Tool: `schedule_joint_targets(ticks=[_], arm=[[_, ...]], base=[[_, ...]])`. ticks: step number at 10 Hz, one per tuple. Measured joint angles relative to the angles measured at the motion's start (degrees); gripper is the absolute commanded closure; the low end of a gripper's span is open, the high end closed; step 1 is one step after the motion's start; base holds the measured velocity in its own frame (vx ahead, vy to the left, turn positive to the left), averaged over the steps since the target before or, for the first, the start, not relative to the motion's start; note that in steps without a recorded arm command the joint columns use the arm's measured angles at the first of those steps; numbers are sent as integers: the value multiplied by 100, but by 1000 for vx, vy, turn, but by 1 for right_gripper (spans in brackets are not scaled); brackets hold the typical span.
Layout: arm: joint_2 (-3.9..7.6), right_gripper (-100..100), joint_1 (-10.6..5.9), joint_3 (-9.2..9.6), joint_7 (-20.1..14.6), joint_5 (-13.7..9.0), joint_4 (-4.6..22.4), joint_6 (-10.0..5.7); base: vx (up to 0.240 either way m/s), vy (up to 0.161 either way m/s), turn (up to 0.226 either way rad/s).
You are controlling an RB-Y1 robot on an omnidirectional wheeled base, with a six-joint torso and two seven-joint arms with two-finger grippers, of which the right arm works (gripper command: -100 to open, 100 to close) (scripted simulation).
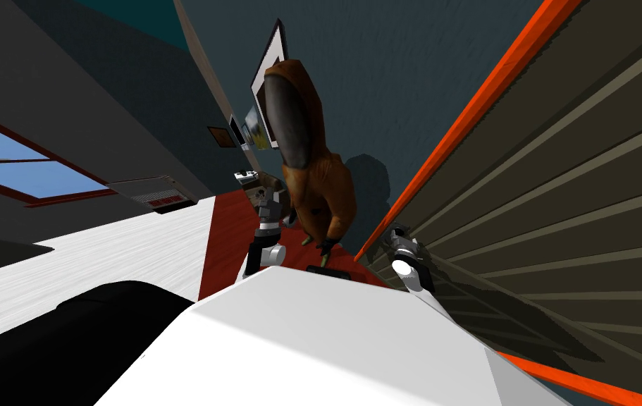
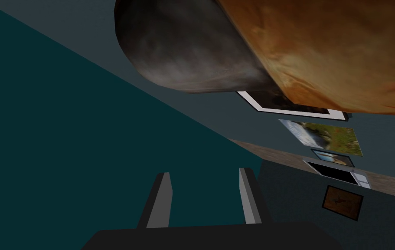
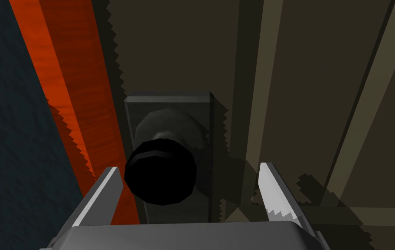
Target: Pull the door open
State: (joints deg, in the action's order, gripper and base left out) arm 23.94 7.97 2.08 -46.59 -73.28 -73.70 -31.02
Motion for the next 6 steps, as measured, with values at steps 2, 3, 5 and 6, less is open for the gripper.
schedule_joint_targets(ticks=[2, 3, 5, 6], arm=[[-7, -100, 11, -10, 29, -12, -41, 14], [-10, -100, 14, -20, 48, -20, -60, 26], [-11, -100, 6, -22, 55, -22, -43, 28], [-6, -100, -5, -11, 35, -13, -11, 18]], base=[[-3, 12, -34], [0, 0, 0], [2, -8, 23], [2, -9, 27]])
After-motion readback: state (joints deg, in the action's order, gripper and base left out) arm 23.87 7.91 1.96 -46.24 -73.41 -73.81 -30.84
